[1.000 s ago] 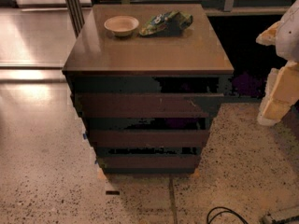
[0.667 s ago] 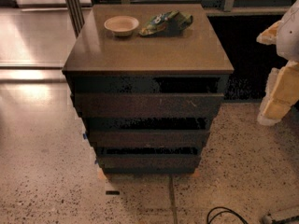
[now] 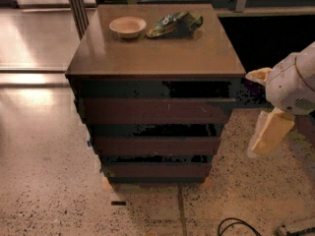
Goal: Open top drawer
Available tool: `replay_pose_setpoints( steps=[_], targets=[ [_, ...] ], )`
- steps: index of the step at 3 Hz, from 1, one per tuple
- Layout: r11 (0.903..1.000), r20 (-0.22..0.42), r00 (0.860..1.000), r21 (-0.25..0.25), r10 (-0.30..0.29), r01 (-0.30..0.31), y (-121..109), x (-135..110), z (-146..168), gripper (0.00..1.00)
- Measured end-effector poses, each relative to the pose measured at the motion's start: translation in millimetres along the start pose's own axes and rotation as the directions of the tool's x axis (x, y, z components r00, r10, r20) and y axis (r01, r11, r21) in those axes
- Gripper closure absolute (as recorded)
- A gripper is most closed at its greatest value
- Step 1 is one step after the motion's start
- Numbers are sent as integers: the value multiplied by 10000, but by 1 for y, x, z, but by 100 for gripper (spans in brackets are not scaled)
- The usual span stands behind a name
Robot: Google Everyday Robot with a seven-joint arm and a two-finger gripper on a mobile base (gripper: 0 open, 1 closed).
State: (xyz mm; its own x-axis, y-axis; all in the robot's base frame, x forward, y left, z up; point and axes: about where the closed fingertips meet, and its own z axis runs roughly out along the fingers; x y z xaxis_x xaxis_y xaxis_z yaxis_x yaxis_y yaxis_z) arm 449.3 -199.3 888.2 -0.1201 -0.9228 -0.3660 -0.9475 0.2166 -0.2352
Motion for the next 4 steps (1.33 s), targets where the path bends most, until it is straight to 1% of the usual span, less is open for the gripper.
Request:
replay_pose_setpoints(
  steps=[1, 2, 3, 4],
  targets=[
    [9988, 903, 9947, 32, -497, 496, 0, -5, 42, 0],
    [9984, 931, 9941, 33, -562, 561, 0, -6, 46, 0],
    [9967, 1135, 9904, 240, -795, 773, -6, -10, 57, 0],
    [9904, 1838, 9736, 515, -1357, 1283, -22, -29, 81, 0]
  ],
)
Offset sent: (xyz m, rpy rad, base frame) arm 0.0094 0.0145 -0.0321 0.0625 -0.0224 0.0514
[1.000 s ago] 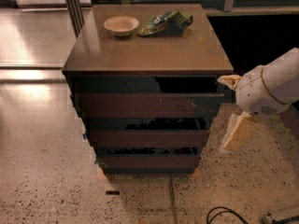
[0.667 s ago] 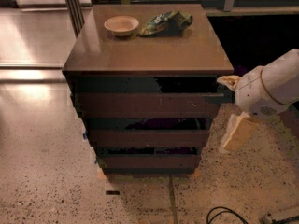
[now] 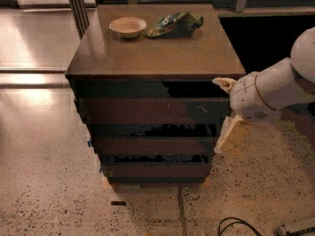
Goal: Open top drawer
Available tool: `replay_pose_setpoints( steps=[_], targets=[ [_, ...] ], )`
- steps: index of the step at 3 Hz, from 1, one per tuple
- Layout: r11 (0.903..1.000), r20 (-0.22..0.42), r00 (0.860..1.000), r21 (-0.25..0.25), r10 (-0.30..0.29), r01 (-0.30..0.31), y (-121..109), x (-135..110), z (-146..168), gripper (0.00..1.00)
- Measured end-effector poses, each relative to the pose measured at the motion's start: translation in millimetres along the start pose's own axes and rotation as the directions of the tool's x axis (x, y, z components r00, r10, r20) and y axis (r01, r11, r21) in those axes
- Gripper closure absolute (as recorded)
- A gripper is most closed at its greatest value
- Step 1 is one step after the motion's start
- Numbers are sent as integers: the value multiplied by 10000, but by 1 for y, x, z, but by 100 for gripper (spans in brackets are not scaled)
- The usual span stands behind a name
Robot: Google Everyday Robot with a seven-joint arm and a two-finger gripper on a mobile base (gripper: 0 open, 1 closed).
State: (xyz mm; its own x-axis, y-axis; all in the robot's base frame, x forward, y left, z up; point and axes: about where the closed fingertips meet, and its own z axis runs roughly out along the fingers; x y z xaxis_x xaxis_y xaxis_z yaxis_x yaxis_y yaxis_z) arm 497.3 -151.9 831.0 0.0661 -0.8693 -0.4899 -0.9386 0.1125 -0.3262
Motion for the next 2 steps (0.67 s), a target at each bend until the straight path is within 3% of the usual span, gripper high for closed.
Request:
replay_pose_setpoints(
  steps=[1, 2],
  targets=[
    [9988, 642, 9967, 117, -492, 485, -16, -13, 27, 0],
    [9975, 994, 9927, -114, -677, 692, -22, -19, 53, 0]
  ],
)
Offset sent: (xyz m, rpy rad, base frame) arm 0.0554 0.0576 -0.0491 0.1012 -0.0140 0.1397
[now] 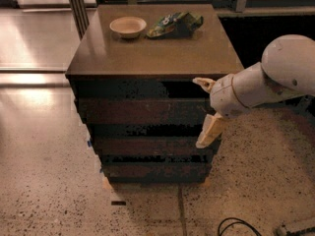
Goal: Open top drawer
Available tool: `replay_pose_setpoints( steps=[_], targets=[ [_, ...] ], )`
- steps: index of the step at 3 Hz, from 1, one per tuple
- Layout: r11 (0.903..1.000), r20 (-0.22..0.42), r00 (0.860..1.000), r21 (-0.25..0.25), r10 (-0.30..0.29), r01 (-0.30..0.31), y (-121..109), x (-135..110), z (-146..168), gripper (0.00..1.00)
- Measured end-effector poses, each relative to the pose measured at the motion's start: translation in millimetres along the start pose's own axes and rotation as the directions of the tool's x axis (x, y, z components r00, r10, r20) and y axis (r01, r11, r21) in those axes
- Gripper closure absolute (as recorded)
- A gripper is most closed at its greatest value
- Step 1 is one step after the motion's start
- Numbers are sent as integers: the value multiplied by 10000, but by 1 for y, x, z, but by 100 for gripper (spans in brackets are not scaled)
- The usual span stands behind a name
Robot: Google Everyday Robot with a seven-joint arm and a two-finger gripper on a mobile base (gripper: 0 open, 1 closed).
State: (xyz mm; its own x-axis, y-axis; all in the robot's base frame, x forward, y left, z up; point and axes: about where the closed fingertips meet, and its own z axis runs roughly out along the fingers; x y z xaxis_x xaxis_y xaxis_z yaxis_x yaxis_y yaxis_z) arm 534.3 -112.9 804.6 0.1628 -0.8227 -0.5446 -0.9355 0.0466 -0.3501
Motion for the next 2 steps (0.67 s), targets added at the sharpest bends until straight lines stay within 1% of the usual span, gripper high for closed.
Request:
replay_pose_setpoints(
  steps=[1, 2],
  targets=[
    [9999, -547, 9985, 52, -92, 95, 9, 8, 47, 0],
    [9999, -547, 9985, 52, -92, 95, 9, 8, 47, 0]
  ],
)
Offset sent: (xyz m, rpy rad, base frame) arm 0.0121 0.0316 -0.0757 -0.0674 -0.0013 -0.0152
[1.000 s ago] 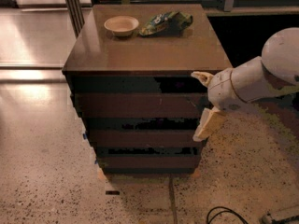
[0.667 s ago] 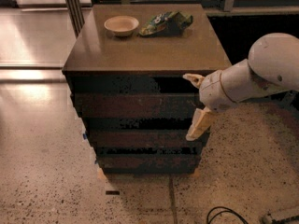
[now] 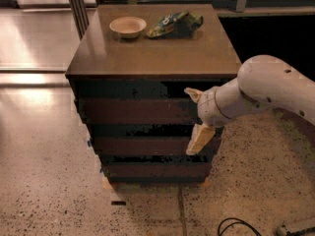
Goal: Open top drawer
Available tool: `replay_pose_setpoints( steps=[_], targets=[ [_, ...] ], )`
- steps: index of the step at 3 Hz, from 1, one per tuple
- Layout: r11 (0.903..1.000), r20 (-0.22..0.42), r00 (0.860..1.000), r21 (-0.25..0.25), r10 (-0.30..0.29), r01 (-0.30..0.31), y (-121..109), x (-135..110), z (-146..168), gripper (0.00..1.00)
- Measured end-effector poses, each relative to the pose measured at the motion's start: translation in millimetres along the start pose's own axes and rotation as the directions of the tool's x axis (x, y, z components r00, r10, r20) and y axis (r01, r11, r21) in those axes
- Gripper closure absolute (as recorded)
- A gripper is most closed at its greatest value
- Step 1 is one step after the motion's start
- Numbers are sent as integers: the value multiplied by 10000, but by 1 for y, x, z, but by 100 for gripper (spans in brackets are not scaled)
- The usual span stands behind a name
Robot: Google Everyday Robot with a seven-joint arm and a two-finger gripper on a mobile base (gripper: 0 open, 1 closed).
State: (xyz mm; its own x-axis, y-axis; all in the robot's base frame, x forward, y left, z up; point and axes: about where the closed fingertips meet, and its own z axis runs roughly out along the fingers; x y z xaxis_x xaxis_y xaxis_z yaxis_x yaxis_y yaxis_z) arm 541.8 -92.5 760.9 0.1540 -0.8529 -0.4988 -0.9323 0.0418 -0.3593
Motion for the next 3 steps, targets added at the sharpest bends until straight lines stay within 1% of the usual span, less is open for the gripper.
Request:
replay_pose_setpoints(
  steps=[1, 2, 3],
  targets=[
    [9999, 362, 9993, -97, -20, 24, -4, 3, 10, 0],
    [9983, 632, 9980, -589, 88, -51, -14, 14, 31, 0],
    [9963, 519, 9978, -778, 417, -376, -36, 42, 48, 0]
  ],
)
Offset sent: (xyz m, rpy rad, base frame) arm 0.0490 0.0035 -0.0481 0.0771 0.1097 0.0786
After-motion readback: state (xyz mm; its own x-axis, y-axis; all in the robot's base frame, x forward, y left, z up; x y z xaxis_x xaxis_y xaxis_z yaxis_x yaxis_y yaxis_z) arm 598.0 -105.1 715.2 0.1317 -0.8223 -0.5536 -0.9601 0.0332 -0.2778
